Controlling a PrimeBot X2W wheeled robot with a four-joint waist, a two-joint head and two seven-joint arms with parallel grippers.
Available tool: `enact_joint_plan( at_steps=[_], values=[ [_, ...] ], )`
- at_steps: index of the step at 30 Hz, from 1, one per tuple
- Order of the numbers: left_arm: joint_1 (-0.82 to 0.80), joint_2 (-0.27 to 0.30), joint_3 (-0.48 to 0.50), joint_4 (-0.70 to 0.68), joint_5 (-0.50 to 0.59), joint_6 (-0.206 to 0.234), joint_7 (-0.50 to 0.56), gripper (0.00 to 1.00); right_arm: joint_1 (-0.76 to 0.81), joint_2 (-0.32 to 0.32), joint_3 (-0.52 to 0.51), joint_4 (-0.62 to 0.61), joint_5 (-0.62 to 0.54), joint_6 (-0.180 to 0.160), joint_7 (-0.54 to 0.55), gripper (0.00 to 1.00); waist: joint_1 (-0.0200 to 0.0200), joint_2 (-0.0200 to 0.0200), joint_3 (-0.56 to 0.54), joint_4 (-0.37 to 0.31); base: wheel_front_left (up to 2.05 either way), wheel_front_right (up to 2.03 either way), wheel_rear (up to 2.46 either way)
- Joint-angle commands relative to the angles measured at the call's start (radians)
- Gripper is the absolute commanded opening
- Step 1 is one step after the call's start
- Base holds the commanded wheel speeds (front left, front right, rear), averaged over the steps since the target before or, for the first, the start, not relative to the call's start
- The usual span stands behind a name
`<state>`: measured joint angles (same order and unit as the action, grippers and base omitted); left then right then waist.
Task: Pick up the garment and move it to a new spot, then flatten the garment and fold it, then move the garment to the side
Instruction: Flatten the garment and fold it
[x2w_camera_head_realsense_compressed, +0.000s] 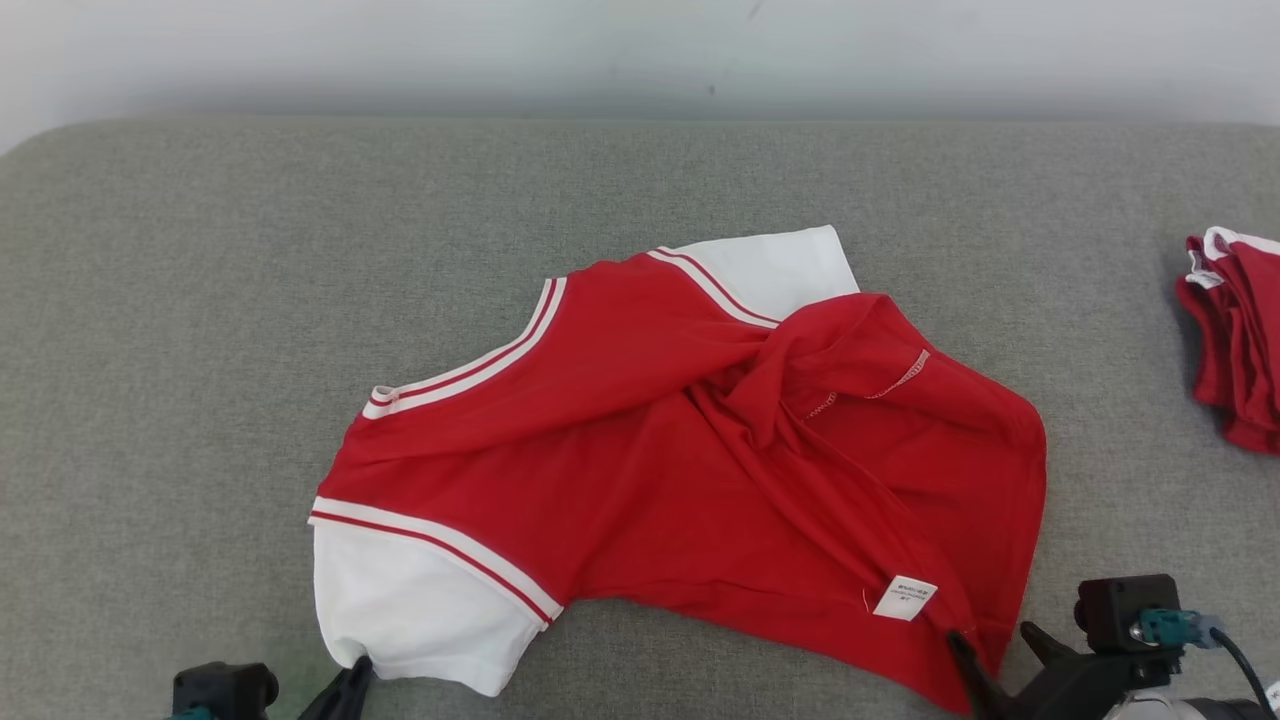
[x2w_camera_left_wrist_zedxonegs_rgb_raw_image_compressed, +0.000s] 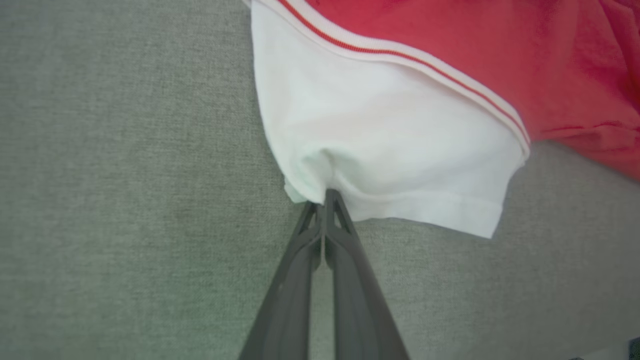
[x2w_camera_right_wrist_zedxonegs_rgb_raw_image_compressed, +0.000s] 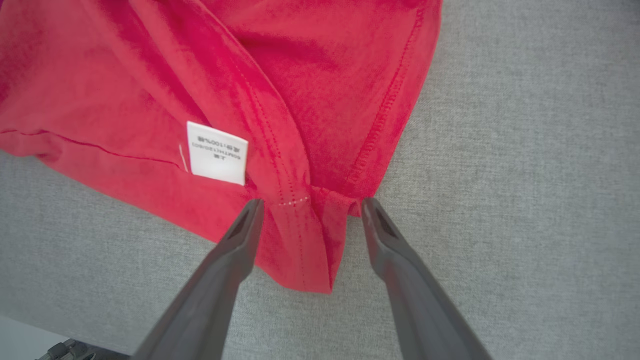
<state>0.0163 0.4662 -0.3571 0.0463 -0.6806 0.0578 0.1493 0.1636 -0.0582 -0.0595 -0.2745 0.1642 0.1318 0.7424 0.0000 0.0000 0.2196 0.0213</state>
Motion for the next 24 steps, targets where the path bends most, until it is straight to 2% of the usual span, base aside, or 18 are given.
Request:
enact_joint_plan(
  at_steps=[1, 7, 9, 11, 12, 17, 18, 19, 20, 24],
  values=[
    [-0.02, -0.005, -0.005, 0.004, -0.006, -0.006, -0.007, 0.0, -0.021, 0.004, 0.009, 0.009, -0.012, -0.002, -0.02, 1.0, 0.0, 0.0, 0.002, -0.005, 0.0, 0.0, 0.0],
    [-0.029, -0.01, -0.01, 0.015, -0.009, -0.013, -0.01, 0.0, -0.049, 0.003, 0.033, 0.03, -0.026, -0.002, -0.036, 0.96, 0.0, 0.0, 0.009, -0.007, 0.0, 0.0, 0.0],
    [-0.034, -0.012, -0.01, 0.019, -0.01, -0.015, -0.013, 0.0, -0.069, 0.002, 0.039, 0.049, -0.03, -0.002, -0.042, 0.86, 0.0, 0.0, 0.014, -0.006, 0.0, 0.0, 0.0],
    [-0.039, -0.013, -0.011, 0.024, -0.014, -0.02, -0.015, 0.0, -0.08, -0.001, 0.049, 0.07, -0.033, -0.002, -0.041, 0.62, 0.0, 0.0, 0.019, -0.002, 0.0, 0.0, 0.0],
    [-0.042, -0.015, -0.012, 0.028, -0.016, -0.022, -0.018, 0.0, -0.088, -0.001, 0.051, 0.09, -0.026, -0.002, -0.032, 0.46, 0.0, 0.0, 0.021, 0.004, 0.0, 0.0, 0.0],
    [-0.04, -0.014, -0.011, 0.039, -0.023, -0.028, -0.026, 0.0, -0.081, 0.002, 0.041, 0.105, -0.028, -0.002, -0.03, 0.47, 0.0, 0.0, 0.023, 0.009, 0.0, 0.0, 0.0],
    [-0.04, -0.014, -0.011, 0.042, -0.024, -0.028, -0.027, 0.0, -0.074, 0.003, 0.036, 0.104, -0.026, -0.002, -0.025, 0.61, 0.0, 0.0, 0.023, 0.009, 0.0, 0.0, 0.0],
    [-0.04, -0.014, -0.01, 0.043, -0.024, -0.028, -0.028, 0.0, -0.068, 0.003, 0.032, 0.102, -0.025, -0.002, -0.024, 0.71, 0.0, 0.0, 0.023, 0.009, 0.0, 0.0, 0.0],
    [-0.04, -0.014, -0.009, 0.045, -0.026, -0.029, -0.029, 0.0, -0.065, 0.005, 0.029, 0.098, -0.026, -0.002, -0.023, 0.72, 0.0, 0.0, 0.023, 0.008, 0.0, 0.0, 0.0],
    [-0.046, -0.014, -0.011, 0.05, -0.031, -0.031, -0.033, 0.0, -0.062, 0.007, 0.022, 0.09, -0.029, -0.002, -0.015, 0.66, 0.0, 0.0, 0.023, 0.003, 0.0, 0.0, 0.0]
  ],
)
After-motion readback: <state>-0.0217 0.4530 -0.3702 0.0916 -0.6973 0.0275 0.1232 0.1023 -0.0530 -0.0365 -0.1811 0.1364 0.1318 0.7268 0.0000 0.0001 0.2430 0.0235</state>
